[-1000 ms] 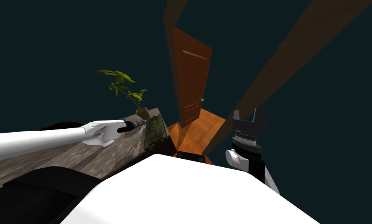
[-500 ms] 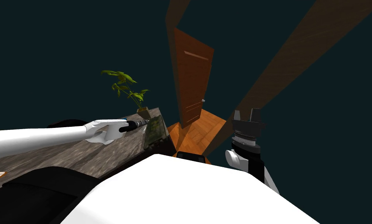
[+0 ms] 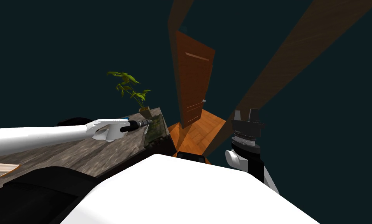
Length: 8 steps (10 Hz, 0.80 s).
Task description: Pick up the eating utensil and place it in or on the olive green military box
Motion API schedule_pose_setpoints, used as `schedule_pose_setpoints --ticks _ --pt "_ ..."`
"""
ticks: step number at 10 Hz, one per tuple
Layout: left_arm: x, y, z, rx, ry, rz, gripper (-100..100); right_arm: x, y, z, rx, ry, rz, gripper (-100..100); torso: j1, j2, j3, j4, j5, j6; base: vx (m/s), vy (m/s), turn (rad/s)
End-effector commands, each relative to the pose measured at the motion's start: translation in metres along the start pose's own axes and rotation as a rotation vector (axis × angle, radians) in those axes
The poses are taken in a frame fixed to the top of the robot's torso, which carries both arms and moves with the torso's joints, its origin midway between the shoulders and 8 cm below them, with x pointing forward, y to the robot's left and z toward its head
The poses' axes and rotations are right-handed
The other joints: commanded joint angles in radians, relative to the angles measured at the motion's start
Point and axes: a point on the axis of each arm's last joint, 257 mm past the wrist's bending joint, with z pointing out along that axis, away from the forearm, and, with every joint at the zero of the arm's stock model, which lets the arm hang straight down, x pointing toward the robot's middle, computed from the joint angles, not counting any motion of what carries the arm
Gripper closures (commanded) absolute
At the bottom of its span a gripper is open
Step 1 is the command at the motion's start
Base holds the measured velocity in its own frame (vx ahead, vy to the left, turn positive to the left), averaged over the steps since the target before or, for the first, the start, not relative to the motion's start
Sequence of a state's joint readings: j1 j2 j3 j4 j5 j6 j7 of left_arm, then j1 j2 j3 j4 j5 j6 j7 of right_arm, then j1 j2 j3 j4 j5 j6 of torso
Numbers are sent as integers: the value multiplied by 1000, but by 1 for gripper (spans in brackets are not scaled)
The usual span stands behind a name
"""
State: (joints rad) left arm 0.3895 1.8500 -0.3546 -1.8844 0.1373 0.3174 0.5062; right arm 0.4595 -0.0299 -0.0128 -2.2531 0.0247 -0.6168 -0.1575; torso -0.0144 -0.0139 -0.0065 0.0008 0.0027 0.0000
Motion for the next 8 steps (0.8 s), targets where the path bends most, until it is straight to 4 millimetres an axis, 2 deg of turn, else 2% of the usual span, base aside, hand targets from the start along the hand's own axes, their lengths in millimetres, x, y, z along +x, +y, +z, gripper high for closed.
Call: schedule_pose_setpoints --ticks 1,4,5,6,8 --pt "0 0 0 0 0 0 -100 0 0 0 0 0 0 0 0 0 0 0 0 0 0 0 0" --pt "0 0 0 0 0 0 -100 0 0 0 0 0 0 0 0 0 0 0 0 0 0 0 0" --pt "0 0 0 0 0 0 0 0 0 0 0 0 0 0 0 -1 0 0 0 0 0 0 0" --pt "-12 3 4 25 -26 14 -100 0 0 0 0 0 0 0 0 -1 0 0 0 0 -14 -17 54" --pt "-19 6 5 40 -28 13 -100 0 0 0 0 0 0 0 -1 1 1 0 0 0 -15 -16 50"
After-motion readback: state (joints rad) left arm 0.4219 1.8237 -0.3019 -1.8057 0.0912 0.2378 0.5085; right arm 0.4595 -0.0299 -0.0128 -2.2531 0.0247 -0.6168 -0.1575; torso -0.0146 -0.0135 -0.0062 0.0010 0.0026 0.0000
